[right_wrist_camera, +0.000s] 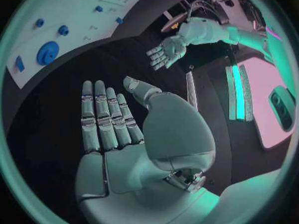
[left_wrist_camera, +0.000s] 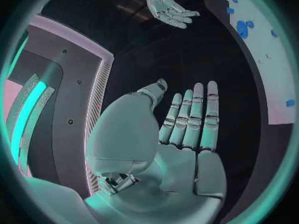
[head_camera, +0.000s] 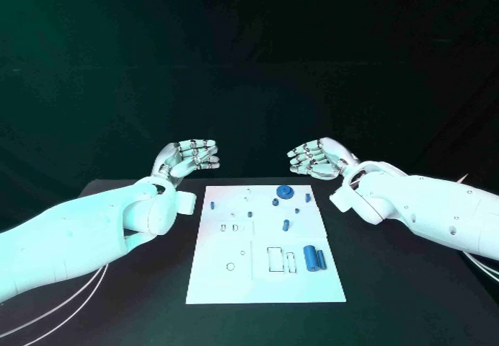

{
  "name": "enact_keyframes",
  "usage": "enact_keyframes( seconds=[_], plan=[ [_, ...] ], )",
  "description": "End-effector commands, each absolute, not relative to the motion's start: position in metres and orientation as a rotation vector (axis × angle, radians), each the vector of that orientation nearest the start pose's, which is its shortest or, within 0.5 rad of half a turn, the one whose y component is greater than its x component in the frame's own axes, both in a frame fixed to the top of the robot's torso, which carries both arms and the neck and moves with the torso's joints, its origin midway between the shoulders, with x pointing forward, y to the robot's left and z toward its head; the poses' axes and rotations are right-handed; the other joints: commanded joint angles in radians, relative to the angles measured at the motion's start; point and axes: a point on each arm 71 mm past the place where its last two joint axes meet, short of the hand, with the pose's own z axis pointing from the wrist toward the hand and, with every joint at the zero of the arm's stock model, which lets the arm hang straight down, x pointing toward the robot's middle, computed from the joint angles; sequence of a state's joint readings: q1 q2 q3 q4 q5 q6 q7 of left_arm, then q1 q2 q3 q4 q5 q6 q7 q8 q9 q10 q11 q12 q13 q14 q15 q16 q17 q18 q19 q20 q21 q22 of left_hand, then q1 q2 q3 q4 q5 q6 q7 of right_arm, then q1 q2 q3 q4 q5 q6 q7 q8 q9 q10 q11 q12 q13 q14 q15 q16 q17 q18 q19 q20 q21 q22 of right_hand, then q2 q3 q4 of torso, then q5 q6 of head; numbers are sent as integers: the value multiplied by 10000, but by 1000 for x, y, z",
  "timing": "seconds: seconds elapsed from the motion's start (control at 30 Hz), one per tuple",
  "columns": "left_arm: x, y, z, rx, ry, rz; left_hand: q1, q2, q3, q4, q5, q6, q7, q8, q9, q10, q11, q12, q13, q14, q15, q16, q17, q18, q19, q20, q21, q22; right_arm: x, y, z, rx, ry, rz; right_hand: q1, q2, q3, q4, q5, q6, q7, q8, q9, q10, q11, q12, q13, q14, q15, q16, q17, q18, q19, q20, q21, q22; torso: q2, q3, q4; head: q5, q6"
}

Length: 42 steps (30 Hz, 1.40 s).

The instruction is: Assemble the parts on the task board

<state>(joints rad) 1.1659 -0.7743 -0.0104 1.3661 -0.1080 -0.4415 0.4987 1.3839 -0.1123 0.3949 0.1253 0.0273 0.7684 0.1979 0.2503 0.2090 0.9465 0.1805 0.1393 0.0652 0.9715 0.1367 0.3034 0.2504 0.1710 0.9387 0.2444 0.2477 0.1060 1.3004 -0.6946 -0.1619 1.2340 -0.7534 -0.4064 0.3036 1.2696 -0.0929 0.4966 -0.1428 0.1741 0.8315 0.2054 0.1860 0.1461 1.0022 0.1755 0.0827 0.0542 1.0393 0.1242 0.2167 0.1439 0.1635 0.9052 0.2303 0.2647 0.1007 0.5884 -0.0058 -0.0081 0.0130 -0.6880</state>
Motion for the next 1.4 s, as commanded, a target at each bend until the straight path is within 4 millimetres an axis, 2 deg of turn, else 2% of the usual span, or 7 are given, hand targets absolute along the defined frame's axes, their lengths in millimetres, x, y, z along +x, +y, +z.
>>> enact_keyframes(
  seconds=[0.03, 0.23, 0.33, 0.5, 0.77, 1.1, 1.4],
  plan=[
    [510, 224, -179, -9697, 12656, -14162, 83, -82, 203, -147, 220, 58, 251, 228, 164, 177, -22, 2, 85, 72, -61, 176, 243, 137, 143, -80, 187, 190, 540, -207, -171, 1319, 15529, 9815, 289, -184, 263, -174, -20, 268, 150, 215, 137, 430, -81, -70, 130, 523, -114, 295, 295, 190, 556, -137, 397, 263, 293, -7, 3, -35, 63],
    [497, 221, -170, -9368, 12970, -14626, 115, -221, 274, -237, 220, 87, 222, 221, 183, 328, -68, -197, 47, 359, -166, 501, 604, 126, 477, -224, 429, 280, 540, -203, -164, -861, 16145, 8275, 404, -414, -238, -136, -149, 1007, -171, 194, 324, 1520, -535, -191, 207, 2352, -831, 1995, 2043, 119, 1508, -949, 2877, 1848, 551, 7, 73, -82, 16],
    [491, 221, -165, -9289, 13066, -14824, 119, -266, 286, -278, 220, 95, 214, 216, 191, 379, -86, -279, 41, 442, -205, 676, 773, 120, 589, -282, 547, 332, 539, -201, -162, -1733, 16288, 7507, 225, -646, -45, 10, -150, 1223, -297, 104, 455, 1853, -695, -203, 297, 2950, -1075, 3690, 3387, 149, 1835, -1154, 4199, 2774, 716, -3, 66, -109, 37],
    [482, 218, -155, -9121, 13135, -15321, 96, -336, 262, -314, 219, 70, 194, 192, 194, 406, -95, -377, 37, 458, -228, 881, 968, 107, 668, -326, 673, 393, 540, -196, -157, -2825, 16305, 6387, -59, -1031, 439, 318, -152, 1224, -368, -42, 674, 1632, -734, -196, 391, 3300, -1073, 5542, 4722, 162, 2060, -1246, 5360, 3770, 959, -35, 71, -167, 87],
    [468, 209, -139, -8779, 13173, -16102, 4, -364, 177, -352, 220, -35, 145, 139, 224, 414, -15, -632, 47, -511, -86, 1236, 1406, 44, 513, -283, 1076, 660, 543, -186, -154, -3727, 16157, 5147, -148, -1246, 535, 640, -203, 1141, -434, -80, 976, 1175, -737, -166, 513, 4274, -1065, 8672, 7781, -396, 3749, -1254, 8289, 7663, 1246, -90, 110, -213, 203],
    [462, 202, -130, -8697, 13191, -16494, -8, -318, 123, -398, 219, -61, 180, 126, 262, 429, -32, -717, 53, -690, -132, 1782, 1801, 48, 593, -363, 1806, 1119, 547, -173, -153, -4024, 16131, 4840, -136, -1273, 649, 784, -182, 1147, -454, -50, 1168, 1196, -750, -144, 610, 4498, -1071, 9876, 9056, -655, 4420, -1256, 9519, 9363, 1473, -93, 225, -222, 242],
    [461, 200, -126, -8696, 13193, -16631, -20, -297, 110, -400, 220, -76, 204, 117, 272, 412, -33, -726, 51, -748, -141, 1932, 1904, 42, 557, -382, 2026, 1264, 552, -164, -157, -4150, 16373, 4733, -151, -1276, 703, 857, -167, 1129, -441, -45, 1253, 1128, -732, -164, 634, 4556, -1055, 10282, 9476, -721, 4563, -1241, 9845, 9816, 1595, -79, 293, -227, 272]
  ],
)
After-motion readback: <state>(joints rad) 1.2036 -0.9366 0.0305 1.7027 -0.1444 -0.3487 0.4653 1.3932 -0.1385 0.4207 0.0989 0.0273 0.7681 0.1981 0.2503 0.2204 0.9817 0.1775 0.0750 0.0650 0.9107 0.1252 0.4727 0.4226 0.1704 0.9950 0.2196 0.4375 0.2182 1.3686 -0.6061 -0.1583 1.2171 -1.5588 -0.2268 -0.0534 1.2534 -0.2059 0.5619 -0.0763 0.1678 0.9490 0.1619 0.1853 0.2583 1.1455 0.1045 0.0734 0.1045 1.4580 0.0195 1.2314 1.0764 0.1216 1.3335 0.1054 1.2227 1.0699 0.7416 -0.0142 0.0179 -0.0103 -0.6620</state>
